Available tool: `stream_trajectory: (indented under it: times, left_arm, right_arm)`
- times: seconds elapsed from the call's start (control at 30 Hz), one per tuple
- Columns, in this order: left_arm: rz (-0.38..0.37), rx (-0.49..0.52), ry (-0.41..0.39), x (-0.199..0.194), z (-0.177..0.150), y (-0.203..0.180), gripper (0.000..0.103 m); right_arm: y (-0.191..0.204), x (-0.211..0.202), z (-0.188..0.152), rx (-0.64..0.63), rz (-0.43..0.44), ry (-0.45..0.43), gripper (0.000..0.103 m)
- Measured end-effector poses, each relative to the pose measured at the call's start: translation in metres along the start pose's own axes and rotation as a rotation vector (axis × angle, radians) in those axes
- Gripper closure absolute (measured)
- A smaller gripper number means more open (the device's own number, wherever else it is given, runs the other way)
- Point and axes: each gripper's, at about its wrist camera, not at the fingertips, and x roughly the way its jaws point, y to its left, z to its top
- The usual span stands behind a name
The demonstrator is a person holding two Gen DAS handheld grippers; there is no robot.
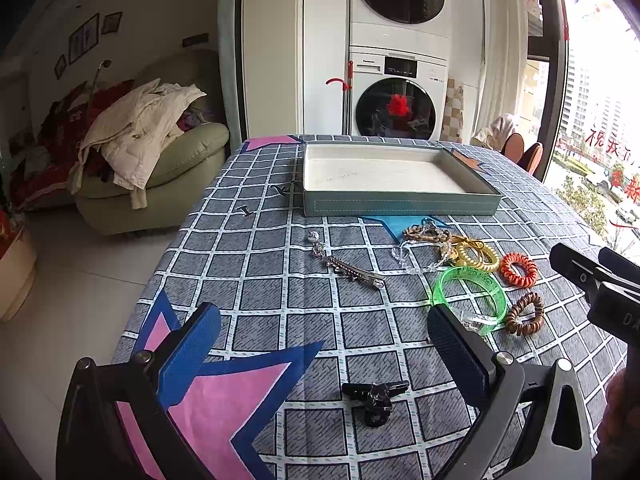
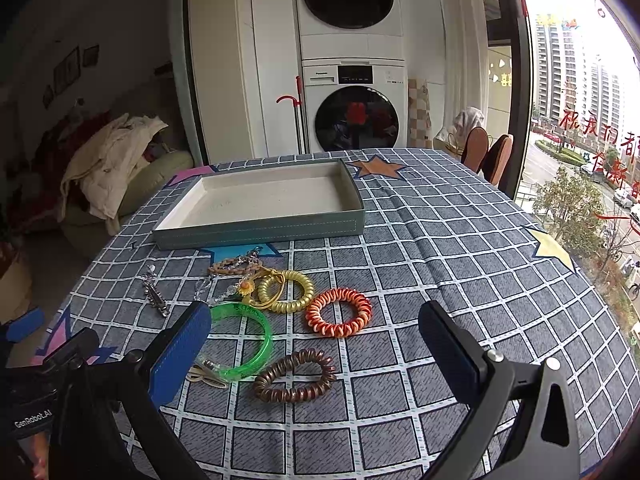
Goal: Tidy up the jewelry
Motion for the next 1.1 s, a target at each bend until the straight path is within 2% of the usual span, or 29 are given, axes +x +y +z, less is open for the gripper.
stream_trajectory:
  times: [1.1]
  left_arm:
    - [-0.010,0.011,0.015,0.0007,-0.0023,-0.0074,0.000]
  right_arm:
    - [-0.0036,-0.0028,-0.0009,0.015,0.006,-0.014,0.000]
